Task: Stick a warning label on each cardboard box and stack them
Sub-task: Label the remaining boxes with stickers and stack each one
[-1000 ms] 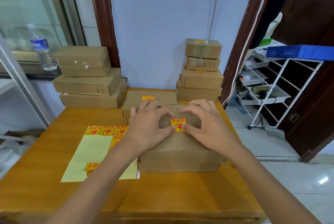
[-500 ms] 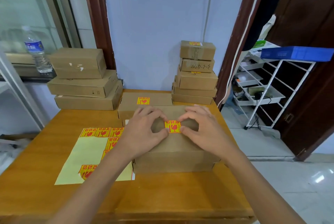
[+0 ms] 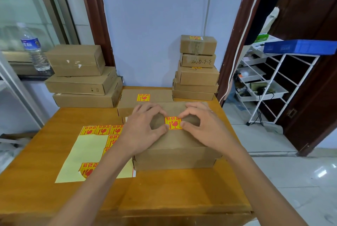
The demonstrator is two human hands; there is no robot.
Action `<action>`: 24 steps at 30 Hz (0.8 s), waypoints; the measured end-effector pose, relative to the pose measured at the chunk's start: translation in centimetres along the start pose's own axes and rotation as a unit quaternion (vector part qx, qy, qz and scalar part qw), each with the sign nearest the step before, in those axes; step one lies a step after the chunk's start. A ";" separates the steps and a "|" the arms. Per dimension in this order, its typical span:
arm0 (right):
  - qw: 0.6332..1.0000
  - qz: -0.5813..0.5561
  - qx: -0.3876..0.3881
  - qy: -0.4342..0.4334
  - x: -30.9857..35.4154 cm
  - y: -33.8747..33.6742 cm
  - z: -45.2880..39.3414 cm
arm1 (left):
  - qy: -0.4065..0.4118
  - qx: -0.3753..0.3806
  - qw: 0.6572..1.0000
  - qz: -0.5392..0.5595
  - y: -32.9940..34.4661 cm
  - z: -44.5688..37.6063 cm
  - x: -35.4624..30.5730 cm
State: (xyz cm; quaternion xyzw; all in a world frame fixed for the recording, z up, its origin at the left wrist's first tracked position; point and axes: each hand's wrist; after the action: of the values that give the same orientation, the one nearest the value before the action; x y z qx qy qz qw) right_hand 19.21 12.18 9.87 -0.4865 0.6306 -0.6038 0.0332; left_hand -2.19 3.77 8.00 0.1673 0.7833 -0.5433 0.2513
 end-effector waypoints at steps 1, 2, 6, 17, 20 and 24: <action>1.000 -0.006 -0.004 0.000 0.0 0.0 0.0 | -0.001 0.001 1.000 0.001 -0.1 0.0 -0.1; 1.000 -0.010 -0.008 0.000 -0.1 0.0 0.0 | -0.004 0.003 1.000 0.000 -0.1 0.0 -0.1; 1.000 -0.008 -0.015 0.000 -0.3 0.2 0.0 | 0.003 0.006 1.000 -0.003 0.0 0.0 -0.1; 1.000 0.002 -0.018 -0.002 -0.5 0.4 -0.1 | -0.004 0.005 1.000 -0.002 0.1 -0.1 -0.1; 0.999 0.027 -0.025 -0.004 -0.4 0.5 -0.1 | -0.011 0.008 1.000 -0.028 0.2 -0.2 -0.5; 0.996 0.087 -0.013 -0.009 -0.3 0.8 -0.3 | -0.021 0.010 0.999 -0.043 0.1 -0.2 -0.9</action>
State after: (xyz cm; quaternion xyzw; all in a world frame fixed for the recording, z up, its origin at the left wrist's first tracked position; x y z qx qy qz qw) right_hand 18.75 12.43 9.16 -0.4356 0.6783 -0.5856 0.0848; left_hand -1.47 4.03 8.48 0.1242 0.7790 -0.5649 0.2423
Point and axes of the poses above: each hand's wrist, its own z-axis away from the middle knuckle, its own y-axis out of the palm, x = y × z, and after that the axes turned 6 degrees about -y, right-handed
